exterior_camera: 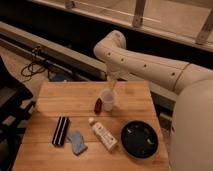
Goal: Move the arm in a circular motion
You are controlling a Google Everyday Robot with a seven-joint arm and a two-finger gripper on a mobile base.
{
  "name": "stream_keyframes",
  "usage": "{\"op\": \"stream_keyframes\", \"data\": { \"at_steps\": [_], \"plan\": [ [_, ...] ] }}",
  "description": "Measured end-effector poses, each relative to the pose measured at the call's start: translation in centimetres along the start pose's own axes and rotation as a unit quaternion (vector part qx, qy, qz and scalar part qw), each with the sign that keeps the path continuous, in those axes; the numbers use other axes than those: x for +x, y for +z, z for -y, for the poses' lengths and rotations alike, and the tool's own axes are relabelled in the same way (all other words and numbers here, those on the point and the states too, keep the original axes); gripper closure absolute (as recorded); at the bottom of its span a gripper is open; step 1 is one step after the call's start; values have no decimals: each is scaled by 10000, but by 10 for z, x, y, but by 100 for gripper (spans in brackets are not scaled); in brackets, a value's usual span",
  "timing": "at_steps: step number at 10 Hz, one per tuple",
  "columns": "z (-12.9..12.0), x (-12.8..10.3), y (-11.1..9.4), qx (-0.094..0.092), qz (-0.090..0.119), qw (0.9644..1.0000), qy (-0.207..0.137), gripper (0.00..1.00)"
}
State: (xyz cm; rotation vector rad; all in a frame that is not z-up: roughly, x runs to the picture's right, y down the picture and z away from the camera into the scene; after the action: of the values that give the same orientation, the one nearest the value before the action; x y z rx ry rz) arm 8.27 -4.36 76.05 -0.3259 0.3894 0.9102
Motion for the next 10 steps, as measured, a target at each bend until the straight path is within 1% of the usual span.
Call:
{"op": "stream_keyframes", "data": {
  "at_steps": [1, 2, 3, 6, 7, 9, 10],
  "plan": [
    [9, -13, 1, 21, 322, 9995, 41, 27],
    [15, -20, 2, 40, 410, 9991, 26, 27],
    [26, -26, 3, 92, 508, 9987, -7, 27],
    [80, -23, 15, 303, 511, 9982, 9, 27],
    [100, -16, 20, 376, 473, 9981, 97, 27],
    [144, 7, 28, 513, 303, 9973, 419, 27],
    [157, 13, 31, 542, 260, 9969, 506, 27]
  ]
}}
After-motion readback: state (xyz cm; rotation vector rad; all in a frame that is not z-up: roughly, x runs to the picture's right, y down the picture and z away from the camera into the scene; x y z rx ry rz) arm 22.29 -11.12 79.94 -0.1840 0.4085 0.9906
